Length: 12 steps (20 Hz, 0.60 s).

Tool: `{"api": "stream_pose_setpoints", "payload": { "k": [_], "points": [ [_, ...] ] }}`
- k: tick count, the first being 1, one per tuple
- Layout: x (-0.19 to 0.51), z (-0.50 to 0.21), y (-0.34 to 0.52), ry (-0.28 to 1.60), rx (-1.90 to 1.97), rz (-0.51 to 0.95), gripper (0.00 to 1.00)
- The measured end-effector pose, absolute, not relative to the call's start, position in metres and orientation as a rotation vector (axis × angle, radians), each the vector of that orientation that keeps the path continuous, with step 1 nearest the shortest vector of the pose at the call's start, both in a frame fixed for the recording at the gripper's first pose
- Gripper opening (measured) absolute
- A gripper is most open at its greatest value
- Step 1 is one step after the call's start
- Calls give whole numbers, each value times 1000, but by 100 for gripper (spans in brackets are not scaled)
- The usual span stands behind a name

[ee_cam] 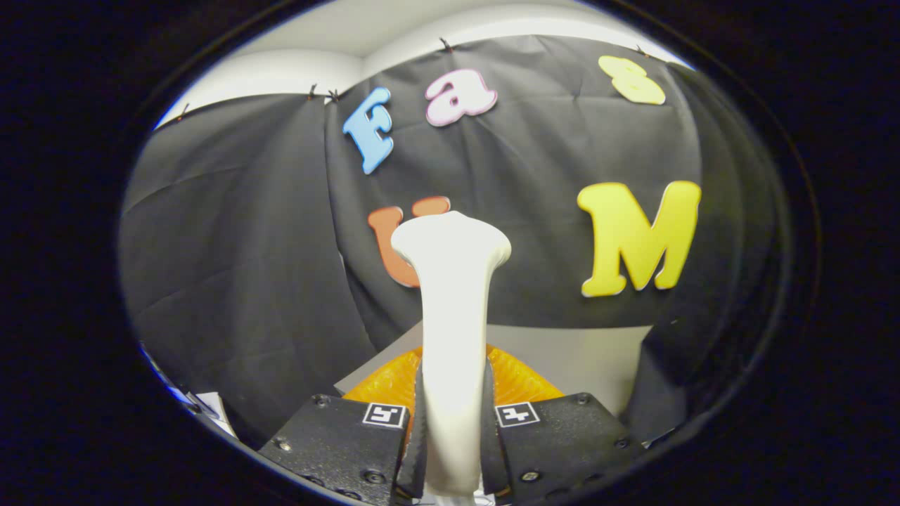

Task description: Iron the clothes twice with a garment steamer, once on the left side and once on the right side.

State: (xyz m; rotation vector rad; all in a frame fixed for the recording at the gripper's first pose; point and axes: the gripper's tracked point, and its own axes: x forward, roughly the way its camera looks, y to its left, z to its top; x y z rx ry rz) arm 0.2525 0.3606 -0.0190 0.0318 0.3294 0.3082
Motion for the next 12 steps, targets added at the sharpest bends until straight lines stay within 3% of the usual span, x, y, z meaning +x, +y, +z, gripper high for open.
{"api": "stream_pose_setpoints", "payload": {
  "k": [4,12],
  "points": [
    [201,34,304,193,20,251,33],
    [120,104,155,16,-19,-35,33]
  ]
}}
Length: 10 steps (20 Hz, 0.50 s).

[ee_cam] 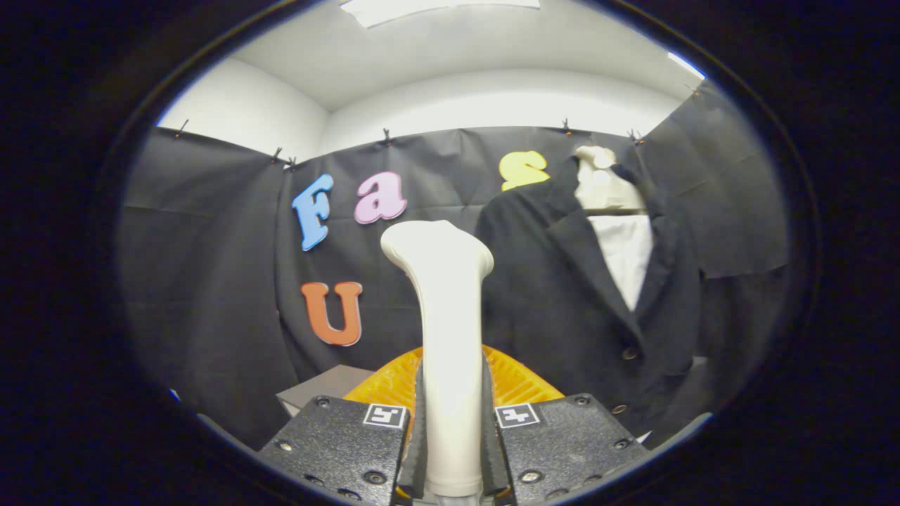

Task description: Iron the clothes twice with a garment steamer, once on the left side and once on the right side.

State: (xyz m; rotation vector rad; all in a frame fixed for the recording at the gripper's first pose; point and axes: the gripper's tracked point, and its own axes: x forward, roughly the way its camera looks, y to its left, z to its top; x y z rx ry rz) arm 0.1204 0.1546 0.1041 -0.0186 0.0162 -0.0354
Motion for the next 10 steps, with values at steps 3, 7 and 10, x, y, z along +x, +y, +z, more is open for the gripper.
{"api": "stream_pose_setpoints", "payload": {
  "k": [3,7,10],
  "points": [
    [116,119,110,-28,-124,-121,33],
    [117,119,76,-42,-111,-178,33],
    [119,122,55,-66,-103,-176,33]
  ]
}}
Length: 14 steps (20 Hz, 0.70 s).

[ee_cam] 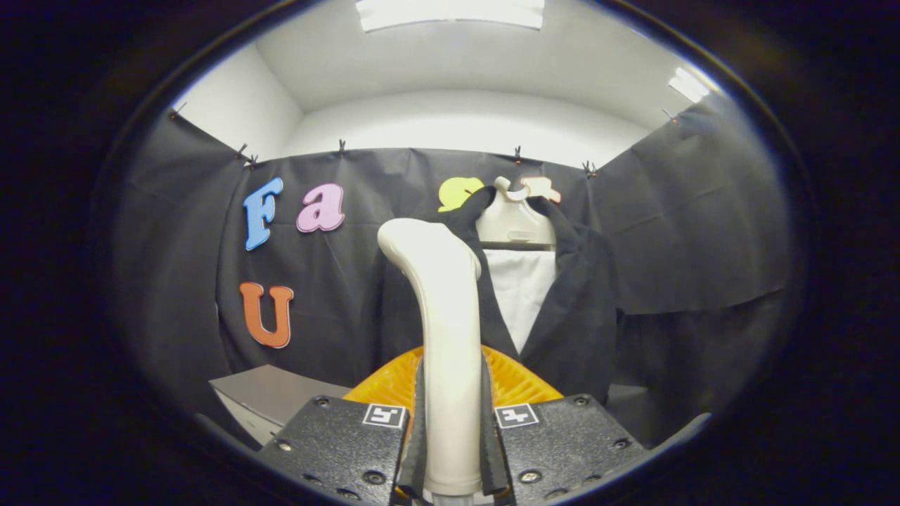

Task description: Iron the clothes twice with a garment steamer, once on the left side and once on the right side.

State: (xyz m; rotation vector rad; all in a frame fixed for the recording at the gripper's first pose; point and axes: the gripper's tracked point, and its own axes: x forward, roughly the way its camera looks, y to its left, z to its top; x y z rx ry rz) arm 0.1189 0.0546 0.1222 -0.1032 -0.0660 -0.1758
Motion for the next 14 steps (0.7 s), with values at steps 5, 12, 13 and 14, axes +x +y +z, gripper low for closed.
{"api": "stream_pose_setpoints", "payload": {
  "k": [5,12,13,14],
  "points": [
    [133,96,26,-4,-93,-182,33],
    [134,47,-5,117,-64,-211,33],
    [132,38,-7,138,-61,-217,33],
    [130,34,-9,145,-62,-223,33]
  ]
}}
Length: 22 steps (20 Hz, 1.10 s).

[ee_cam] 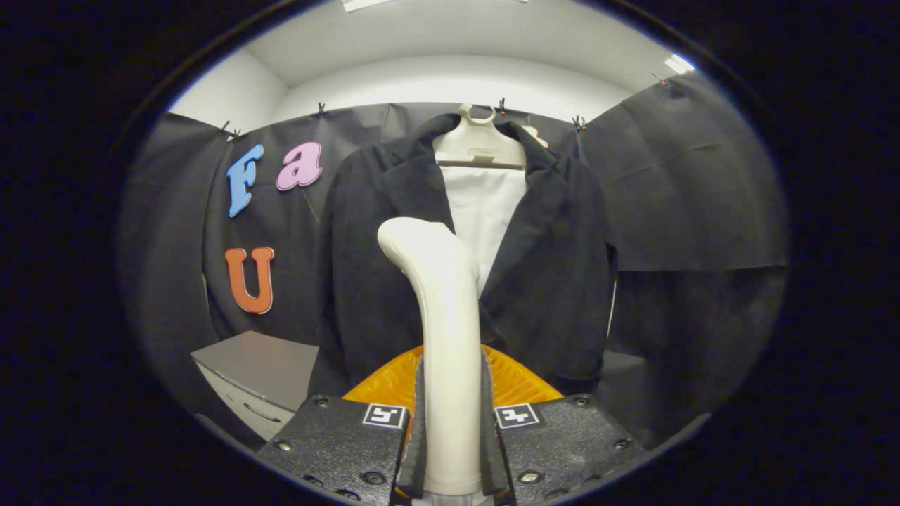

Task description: Iron the clothes twice with a garment steamer, once on the left side and once on the right side.

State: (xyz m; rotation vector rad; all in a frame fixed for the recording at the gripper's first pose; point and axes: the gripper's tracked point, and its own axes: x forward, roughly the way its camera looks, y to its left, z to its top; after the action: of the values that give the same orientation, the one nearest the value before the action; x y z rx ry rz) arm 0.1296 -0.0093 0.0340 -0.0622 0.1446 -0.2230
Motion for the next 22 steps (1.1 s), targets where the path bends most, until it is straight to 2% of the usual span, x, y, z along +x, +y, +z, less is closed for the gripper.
{"api": "stream_pose_setpoints", "payload": {
  "k": [12,17,22],
  "points": [
    [97,-24,-8,246,-121,-242,33],
    [77,-79,-12,397,-87,-272,33],
    [62,-111,-8,457,-111,-296,33]
  ]
}}
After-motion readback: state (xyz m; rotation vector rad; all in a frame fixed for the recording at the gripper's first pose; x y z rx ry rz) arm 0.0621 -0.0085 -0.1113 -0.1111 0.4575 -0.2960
